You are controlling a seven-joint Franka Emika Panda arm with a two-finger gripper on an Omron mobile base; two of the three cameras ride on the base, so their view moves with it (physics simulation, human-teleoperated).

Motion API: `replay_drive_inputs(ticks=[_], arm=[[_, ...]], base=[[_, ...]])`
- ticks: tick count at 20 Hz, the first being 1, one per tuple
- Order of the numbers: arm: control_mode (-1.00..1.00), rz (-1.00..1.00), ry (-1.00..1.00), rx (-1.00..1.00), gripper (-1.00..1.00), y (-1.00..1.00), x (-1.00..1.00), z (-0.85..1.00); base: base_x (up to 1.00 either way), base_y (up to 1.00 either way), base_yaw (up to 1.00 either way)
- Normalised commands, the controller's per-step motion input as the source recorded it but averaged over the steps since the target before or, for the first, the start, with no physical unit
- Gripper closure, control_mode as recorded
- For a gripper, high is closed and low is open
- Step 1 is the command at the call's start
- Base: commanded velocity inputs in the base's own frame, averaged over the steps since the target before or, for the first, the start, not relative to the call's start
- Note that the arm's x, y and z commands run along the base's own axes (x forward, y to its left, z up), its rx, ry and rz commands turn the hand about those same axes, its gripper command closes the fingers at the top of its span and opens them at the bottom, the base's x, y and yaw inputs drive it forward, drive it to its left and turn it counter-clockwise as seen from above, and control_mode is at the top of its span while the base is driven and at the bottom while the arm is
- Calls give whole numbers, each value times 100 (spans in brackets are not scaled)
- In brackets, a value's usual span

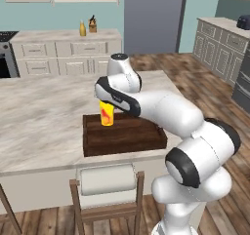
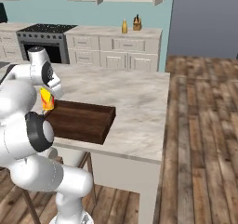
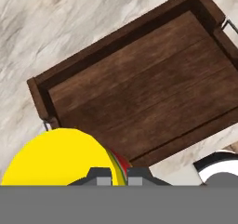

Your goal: There is a tray on the dining counter. Grab the cup, mug, and pitcher and place them on the tray. The pitcher may be placed next to the tray if it cannot fit the tray.

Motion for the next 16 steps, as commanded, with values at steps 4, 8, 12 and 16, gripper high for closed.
replay_drive_inputs(ticks=[4, 8, 12, 16], arm=[[-100, 0, 0, 0, 100, 0, 45, -16], [-100, 0, 0, 0, 100, 0, 42, -30], [-100, 0, 0, 0, 100, 0, 33, -35], [-100, 0, 0, -1, 100, 5, 36, -37]], base=[[0, 0, 0], [0, 0, 0], [0, 0, 0], [0, 0, 0]])
